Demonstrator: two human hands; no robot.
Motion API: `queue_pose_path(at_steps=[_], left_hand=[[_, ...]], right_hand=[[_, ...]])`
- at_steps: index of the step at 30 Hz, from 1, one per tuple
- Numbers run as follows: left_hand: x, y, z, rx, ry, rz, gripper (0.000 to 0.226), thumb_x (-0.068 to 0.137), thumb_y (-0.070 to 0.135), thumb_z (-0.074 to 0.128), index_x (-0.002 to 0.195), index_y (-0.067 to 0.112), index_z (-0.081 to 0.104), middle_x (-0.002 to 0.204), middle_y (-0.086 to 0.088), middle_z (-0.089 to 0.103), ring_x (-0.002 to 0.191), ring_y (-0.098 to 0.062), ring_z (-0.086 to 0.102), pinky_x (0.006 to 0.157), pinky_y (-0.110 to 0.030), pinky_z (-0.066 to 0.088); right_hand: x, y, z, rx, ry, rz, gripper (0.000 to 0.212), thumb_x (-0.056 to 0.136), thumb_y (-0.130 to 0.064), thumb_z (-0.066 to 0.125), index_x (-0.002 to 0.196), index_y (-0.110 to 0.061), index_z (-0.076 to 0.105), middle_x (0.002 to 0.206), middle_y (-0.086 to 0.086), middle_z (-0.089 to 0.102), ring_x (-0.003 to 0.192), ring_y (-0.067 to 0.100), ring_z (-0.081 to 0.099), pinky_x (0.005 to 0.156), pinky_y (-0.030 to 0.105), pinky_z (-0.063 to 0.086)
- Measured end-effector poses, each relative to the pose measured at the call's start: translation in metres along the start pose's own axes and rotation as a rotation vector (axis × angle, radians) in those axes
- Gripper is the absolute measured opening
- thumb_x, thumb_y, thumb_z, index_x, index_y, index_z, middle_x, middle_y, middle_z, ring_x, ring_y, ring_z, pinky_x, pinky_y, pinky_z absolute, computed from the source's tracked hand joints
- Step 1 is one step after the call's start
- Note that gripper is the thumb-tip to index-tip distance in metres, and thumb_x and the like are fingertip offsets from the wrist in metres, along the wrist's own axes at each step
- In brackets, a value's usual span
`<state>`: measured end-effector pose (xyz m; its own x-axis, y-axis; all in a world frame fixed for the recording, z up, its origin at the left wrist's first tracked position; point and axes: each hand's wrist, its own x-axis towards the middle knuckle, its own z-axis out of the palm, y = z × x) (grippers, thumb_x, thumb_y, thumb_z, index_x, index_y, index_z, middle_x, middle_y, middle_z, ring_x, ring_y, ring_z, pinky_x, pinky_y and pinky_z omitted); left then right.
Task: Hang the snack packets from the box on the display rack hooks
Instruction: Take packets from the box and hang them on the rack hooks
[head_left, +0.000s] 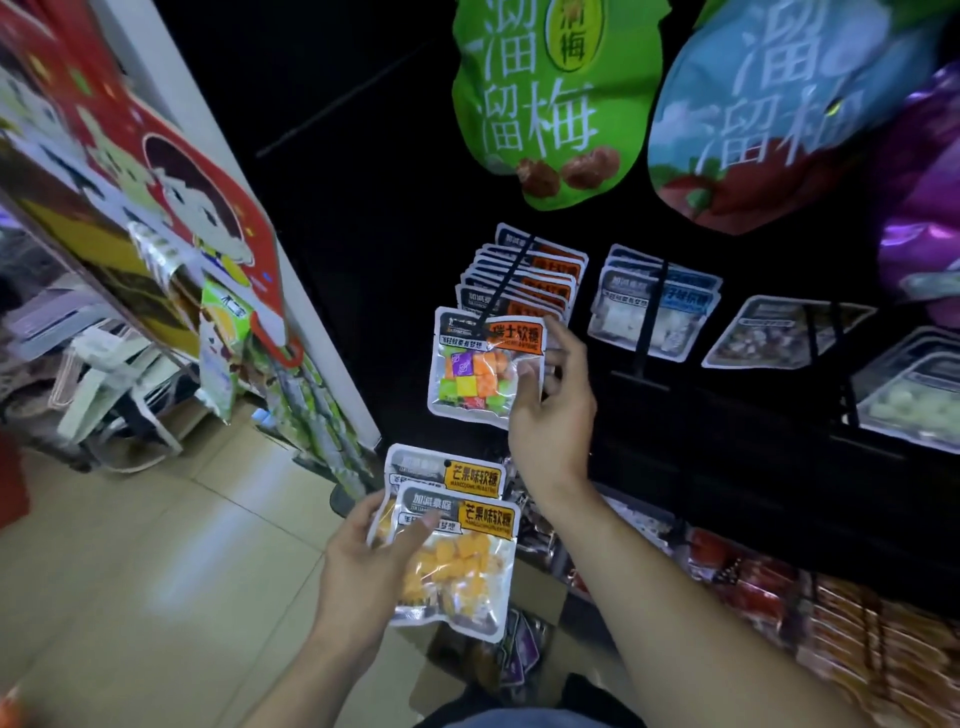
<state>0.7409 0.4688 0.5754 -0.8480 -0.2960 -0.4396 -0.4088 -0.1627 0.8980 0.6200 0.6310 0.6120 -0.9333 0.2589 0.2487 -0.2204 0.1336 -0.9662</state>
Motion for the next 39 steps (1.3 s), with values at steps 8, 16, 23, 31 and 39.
queue_pose_path(at_steps=[8,16,23,31,39], left_hand=[[-0.003,0.0,-0.008,-0.033,-0.022,-0.003,0.037,0.084,0.02,0.083,0.117,0.029,0.07,0.109,-0.006,0.079,0.093,-0.038,0.077,0.085,-0.062,0.059],[-0.009,0.004,-0.019,-0.045,-0.032,0.002,0.03,0.085,0.018,0.082,0.111,0.03,0.072,0.108,-0.008,0.08,0.092,-0.04,0.077,0.084,-0.064,0.059],[-0.014,0.017,-0.023,-0.058,-0.072,0.02,0.034,0.086,0.015,0.08,0.117,0.023,0.07,0.108,-0.008,0.079,0.092,-0.04,0.077,0.081,-0.065,0.059],[-0.009,0.02,-0.014,-0.072,-0.166,0.059,0.031,0.083,0.022,0.083,0.112,0.027,0.073,0.11,-0.001,0.079,0.098,-0.021,0.077,0.077,-0.043,0.063],[-0.011,0.017,0.024,-0.1,-0.247,0.063,0.033,0.079,0.021,0.081,0.109,0.013,0.071,0.1,-0.011,0.08,0.089,-0.034,0.077,0.082,-0.052,0.063]], right_hand=[[-0.005,0.003,0.003,-0.015,0.057,-0.001,0.053,0.102,-0.008,0.056,0.144,-0.038,0.042,0.118,0.001,0.062,0.115,0.02,0.065,0.093,0.038,0.058],[0.007,0.008,0.011,-0.068,0.108,-0.031,0.053,0.102,-0.005,0.055,0.145,-0.033,0.042,0.117,-0.002,0.059,0.107,0.024,0.066,0.086,0.049,0.059],[0.024,0.017,0.005,-0.208,0.119,-0.026,0.055,0.1,-0.008,0.059,0.149,-0.026,0.04,0.14,0.003,0.055,0.128,0.017,0.055,0.104,0.046,0.052],[-0.056,0.005,-0.038,-0.172,0.006,0.347,0.043,0.093,-0.037,0.072,0.131,-0.027,0.056,0.114,-0.001,0.061,0.088,-0.007,0.059,0.07,0.01,0.048],[-0.108,-0.015,-0.069,-0.068,-0.27,0.588,0.046,0.075,-0.037,0.087,0.115,-0.027,0.065,0.106,-0.011,0.077,0.098,0.008,0.074,0.078,0.022,0.059]])
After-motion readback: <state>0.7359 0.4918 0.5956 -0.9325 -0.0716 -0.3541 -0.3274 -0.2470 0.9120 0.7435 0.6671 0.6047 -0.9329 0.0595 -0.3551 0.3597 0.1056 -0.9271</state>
